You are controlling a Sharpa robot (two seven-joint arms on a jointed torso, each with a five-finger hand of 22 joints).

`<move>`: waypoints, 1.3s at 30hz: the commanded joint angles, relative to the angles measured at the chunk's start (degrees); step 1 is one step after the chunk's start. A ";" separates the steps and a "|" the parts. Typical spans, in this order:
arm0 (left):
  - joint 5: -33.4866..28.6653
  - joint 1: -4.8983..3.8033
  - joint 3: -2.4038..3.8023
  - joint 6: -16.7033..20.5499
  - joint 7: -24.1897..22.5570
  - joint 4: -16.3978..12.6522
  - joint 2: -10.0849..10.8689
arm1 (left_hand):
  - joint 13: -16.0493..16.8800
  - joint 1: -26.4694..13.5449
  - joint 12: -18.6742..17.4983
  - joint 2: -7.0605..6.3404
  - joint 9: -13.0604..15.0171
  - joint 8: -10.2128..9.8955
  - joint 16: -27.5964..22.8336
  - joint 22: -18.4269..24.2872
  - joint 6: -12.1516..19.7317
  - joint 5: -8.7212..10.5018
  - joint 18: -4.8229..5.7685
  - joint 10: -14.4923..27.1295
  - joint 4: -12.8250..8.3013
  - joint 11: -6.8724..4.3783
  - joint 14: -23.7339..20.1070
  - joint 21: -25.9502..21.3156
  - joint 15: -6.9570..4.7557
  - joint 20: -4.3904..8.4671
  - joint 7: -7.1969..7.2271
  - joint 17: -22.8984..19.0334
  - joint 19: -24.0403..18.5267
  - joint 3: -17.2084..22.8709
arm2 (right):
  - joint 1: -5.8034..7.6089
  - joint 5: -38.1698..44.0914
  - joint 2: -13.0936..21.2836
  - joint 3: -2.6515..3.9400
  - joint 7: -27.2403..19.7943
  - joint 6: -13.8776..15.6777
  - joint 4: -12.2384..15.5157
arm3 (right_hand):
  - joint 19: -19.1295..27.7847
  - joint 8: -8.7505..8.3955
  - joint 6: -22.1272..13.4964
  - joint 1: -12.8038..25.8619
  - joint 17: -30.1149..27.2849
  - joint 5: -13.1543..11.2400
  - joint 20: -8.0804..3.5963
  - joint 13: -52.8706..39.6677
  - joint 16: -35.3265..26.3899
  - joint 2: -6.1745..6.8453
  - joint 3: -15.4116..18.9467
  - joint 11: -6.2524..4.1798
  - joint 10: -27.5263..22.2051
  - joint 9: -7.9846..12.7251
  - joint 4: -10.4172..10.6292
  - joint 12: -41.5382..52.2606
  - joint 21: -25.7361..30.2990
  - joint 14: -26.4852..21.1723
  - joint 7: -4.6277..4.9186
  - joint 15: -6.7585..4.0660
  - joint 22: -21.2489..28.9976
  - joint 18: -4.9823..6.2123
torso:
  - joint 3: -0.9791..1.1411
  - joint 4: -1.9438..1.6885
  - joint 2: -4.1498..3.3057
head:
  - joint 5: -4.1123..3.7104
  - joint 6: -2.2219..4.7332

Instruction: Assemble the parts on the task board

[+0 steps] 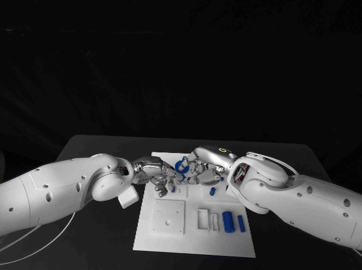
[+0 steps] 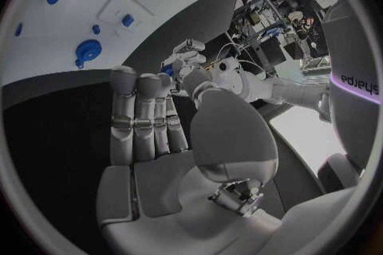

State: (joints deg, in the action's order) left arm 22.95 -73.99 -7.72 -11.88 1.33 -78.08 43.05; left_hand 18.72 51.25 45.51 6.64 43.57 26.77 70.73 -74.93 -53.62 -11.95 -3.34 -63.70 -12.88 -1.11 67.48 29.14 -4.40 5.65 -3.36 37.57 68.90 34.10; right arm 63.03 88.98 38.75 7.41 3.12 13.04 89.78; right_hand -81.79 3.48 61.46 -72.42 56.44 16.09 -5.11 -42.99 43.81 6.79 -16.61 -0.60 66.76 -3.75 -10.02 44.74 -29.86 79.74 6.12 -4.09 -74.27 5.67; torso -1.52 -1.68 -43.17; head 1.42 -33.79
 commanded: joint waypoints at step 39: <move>-0.77 -0.06 0.02 2.52 -1.06 -0.68 0.15 | -0.53 2.21 -1.22 0.94 -1.93 -2.50 -0.59 -0.98 -2.01 3.45 -0.40 -0.36 -3.43 0.06 0.20 -1.42 0.33 -0.45 1.11 -0.18 0.57 2.43 | -0.14 -1.63 -0.28 -0.04 -1.12 -0.24 -1.23 | -0.96 0.15 11.76 1.69 0.45 -1.49 -1.17 -1.35 -0.05 -2.98 0.77 -1.65 1.56 -0.21 3.17 -0.17 -2.64 0.91 -4.01 -1.12 -1.17 -1.45 | 0.00 -0.01 0.00 | -0.24 -0.15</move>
State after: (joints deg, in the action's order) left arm 22.94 -73.98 -7.75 -11.00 0.47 -78.54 43.25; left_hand 18.26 51.65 44.63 6.26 41.76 24.56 70.49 -74.91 -53.89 -8.79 -3.10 -63.82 -14.08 -1.02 67.57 28.02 -4.28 5.43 -3.51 37.48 69.11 34.65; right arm 62.96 87.54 38.66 7.40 2.30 12.66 88.44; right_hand -82.72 3.34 72.21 -70.98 56.83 14.86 -6.03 -44.26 43.80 4.28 -16.13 -2.15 68.11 -3.81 -6.86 44.74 -32.20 80.64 2.99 -4.99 -74.94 4.82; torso -1.49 -1.67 -43.17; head 1.20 -33.93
